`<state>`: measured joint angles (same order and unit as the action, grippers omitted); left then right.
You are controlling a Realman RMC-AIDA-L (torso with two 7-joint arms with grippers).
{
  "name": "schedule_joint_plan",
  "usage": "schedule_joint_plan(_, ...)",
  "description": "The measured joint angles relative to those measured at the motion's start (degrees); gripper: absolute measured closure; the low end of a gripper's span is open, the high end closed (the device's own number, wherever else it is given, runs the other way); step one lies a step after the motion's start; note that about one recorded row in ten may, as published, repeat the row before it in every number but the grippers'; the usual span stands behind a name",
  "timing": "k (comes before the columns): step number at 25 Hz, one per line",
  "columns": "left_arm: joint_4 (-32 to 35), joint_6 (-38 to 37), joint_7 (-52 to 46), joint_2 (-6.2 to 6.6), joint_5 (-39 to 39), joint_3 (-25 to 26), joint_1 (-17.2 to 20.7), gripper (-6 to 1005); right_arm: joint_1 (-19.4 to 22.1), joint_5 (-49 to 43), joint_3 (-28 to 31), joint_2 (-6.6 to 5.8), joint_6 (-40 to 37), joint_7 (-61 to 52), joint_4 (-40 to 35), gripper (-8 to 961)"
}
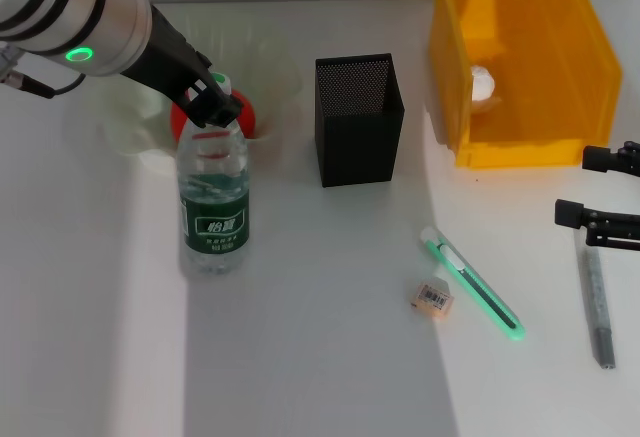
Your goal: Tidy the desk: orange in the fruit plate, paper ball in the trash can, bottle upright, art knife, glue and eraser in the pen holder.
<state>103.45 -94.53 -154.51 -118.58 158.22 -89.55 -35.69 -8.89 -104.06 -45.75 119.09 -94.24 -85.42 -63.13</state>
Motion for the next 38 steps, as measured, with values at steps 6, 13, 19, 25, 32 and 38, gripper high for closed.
schedule_joint_plan(6, 1.42, -0.6, 0.0, 0.02, 0.13, 0.05, -0.19, 545, 0.01, 0.0, 0.13, 0.0, -0.08, -0.11, 0.01, 115)
schedule_joint_plan(13, 1.89, -0.93, 0.0, 0.01, 0.16, 0.09, -0.59, 551, 0.01, 0.0, 0.14, 0.0, -0.07, -0.11, 0.03, 115)
schedule_joint_plan(19, 1.94, -1.27, 0.0, 0.01, 0.32, 0.09, -0.63, 556, 0.01, 0.0, 0.07, 0.0, -0.07, -0.11, 0.02, 115)
schedule_joint_plan(25, 1.93, -1.38, 0.43, -0.16, 0.68, 0.08, -1.3, 568, -0.05, 0.0, -0.15, 0.0, -0.06, -0.1, -0.14, 116)
schedule_joint_plan(32, 1.99, -1.53, 0.59, -0.25, 0.7, 0.08, -2.77, 622, -0.08, -0.21, -0.2, 0.0, -0.07, -0.42, -0.61, 116)
schedule_joint_plan(38, 1.85, -1.14, 0.6, -0.33, 0.69, 0.08, -2.97, 690, -0.05, -0.72, -0.02, 0.0, -0.1, -0.72, -0.76, 116)
